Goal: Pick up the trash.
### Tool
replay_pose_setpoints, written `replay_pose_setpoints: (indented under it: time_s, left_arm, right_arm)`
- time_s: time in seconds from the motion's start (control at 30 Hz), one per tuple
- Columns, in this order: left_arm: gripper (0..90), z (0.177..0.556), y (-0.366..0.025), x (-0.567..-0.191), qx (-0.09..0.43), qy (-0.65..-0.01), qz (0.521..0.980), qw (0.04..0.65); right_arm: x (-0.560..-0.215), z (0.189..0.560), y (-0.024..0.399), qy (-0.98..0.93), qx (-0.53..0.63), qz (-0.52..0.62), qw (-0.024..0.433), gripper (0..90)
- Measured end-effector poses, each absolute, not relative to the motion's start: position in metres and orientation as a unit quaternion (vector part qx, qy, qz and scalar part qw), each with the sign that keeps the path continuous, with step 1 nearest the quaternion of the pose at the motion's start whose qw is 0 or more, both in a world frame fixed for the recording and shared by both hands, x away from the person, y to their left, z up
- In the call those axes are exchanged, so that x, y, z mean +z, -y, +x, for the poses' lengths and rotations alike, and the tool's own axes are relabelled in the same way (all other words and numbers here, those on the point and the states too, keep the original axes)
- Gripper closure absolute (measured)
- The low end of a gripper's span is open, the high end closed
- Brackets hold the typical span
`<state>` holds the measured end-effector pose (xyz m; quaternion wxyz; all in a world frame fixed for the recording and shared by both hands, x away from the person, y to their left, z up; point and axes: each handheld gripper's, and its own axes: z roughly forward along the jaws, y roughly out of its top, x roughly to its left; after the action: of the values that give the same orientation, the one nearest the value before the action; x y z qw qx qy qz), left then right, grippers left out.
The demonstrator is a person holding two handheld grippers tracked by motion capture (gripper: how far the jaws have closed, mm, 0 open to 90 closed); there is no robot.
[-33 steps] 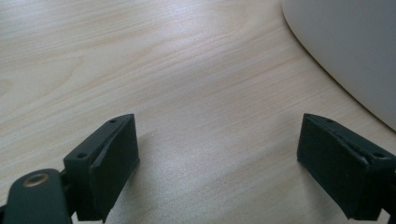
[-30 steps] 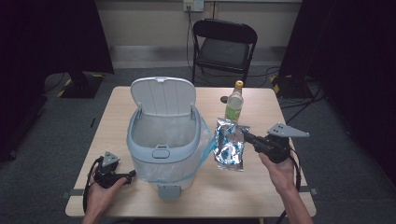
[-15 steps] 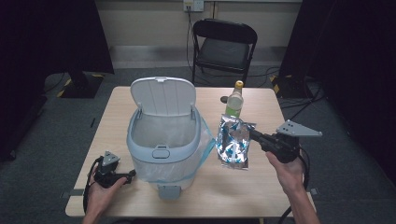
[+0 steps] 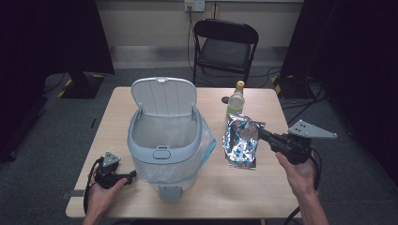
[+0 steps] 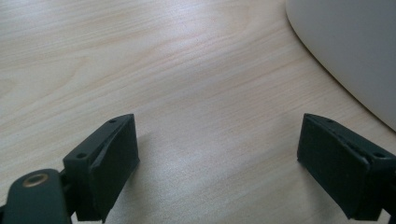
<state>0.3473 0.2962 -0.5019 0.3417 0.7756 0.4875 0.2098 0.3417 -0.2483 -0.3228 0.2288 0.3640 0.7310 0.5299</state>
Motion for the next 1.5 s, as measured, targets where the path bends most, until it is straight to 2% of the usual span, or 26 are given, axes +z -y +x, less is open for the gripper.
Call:
replay_pose_setpoints:
  time_s: [0.97, 1.5]
  left_arm:
    - [11.9, 0.347, -0.296, -0.502, 0.210, -0.487, 0.776, 0.342]
    - [11.9, 0.347, -0.296, -0.502, 0.210, -0.488, 0.776, 0.342]
  right_arm:
    - [-0.278, 0.321, 0.252, -0.718, 0.571, 0.322, 0.235, 90.0]
    - [-0.242, 0.321, 0.234, -0.712, 0.601, 0.280, 0.232, 90.0]
